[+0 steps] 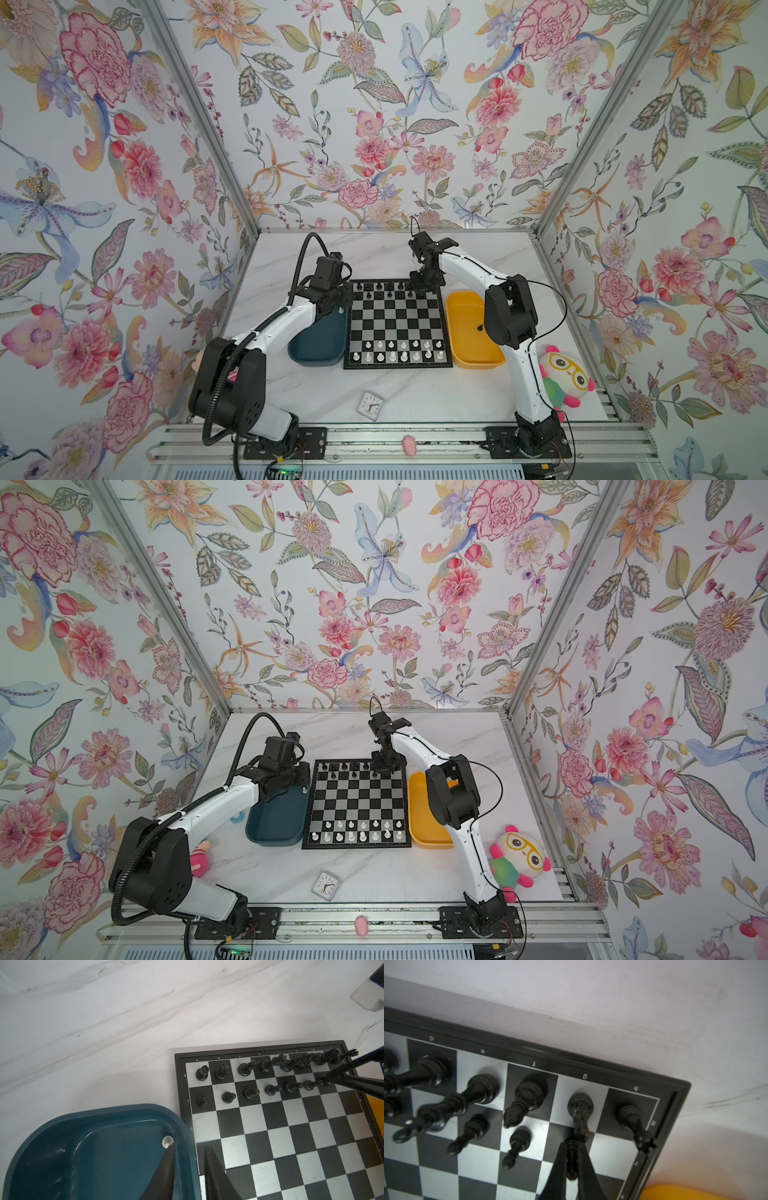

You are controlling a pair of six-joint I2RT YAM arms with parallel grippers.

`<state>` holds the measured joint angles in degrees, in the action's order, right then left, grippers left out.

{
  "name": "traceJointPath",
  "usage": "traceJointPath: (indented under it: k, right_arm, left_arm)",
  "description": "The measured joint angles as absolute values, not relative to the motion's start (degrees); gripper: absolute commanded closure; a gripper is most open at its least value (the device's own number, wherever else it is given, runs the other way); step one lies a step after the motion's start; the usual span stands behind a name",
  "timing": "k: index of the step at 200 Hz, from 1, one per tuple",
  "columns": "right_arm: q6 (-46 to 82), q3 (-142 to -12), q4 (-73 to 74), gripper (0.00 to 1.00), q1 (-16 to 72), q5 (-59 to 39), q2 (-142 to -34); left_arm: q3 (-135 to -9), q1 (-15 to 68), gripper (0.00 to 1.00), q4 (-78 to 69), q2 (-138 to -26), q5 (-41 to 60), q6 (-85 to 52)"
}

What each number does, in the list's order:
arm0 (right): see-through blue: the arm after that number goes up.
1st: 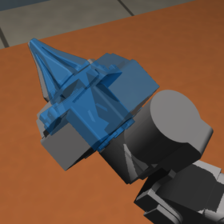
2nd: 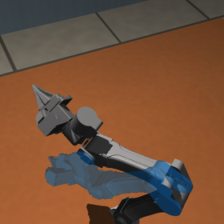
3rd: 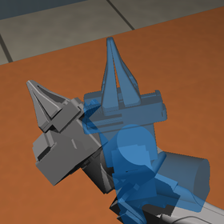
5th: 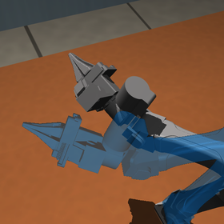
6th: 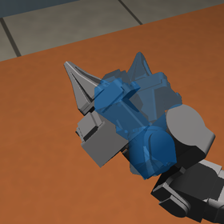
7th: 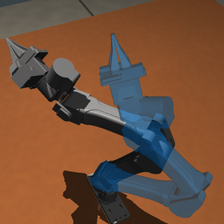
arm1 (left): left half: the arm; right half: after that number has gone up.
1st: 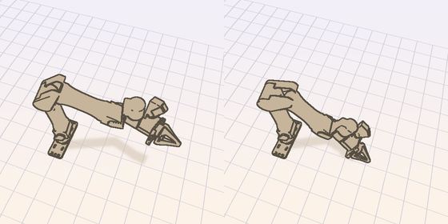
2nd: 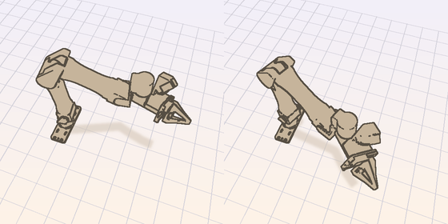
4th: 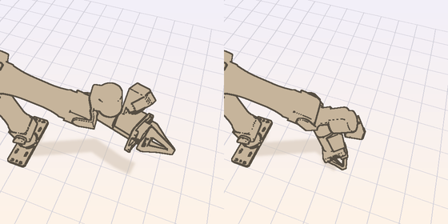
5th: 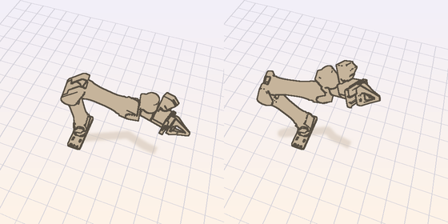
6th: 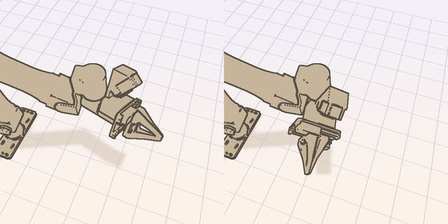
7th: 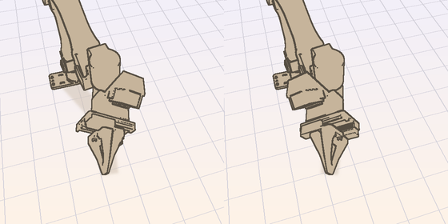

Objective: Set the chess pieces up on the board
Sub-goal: 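Lower the black pawn onto the empty square in the black pawn row, then open the right gripper and lift it back toward the yellow tray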

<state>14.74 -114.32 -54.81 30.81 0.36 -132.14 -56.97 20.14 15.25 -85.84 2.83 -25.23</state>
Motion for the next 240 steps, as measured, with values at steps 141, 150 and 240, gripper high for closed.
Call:
traceJointPath:
  k: [141, 150, 240]
  right_arm:
    - [14.8, -114.3, -54.8, 0.73, 31.2, -0.3, -132.1]
    - [14.8, -114.3, -54.8, 0.73, 31.2, -0.3, -132.1]
    - [14.8, -113.8, -54.8, 0.71, 31.7, -0.1, -129.4]
  left_arm:
    - [-56.6, 20.1, 0.73, 15.1, -85.8, 2.9, -25.2]
    - [-56.6, 20.1, 0.73, 15.1, -85.8, 2.8, -25.2]
    - [-56.5, 20.1, 0.73, 15.1, -85.8, 2.8, -25.2]
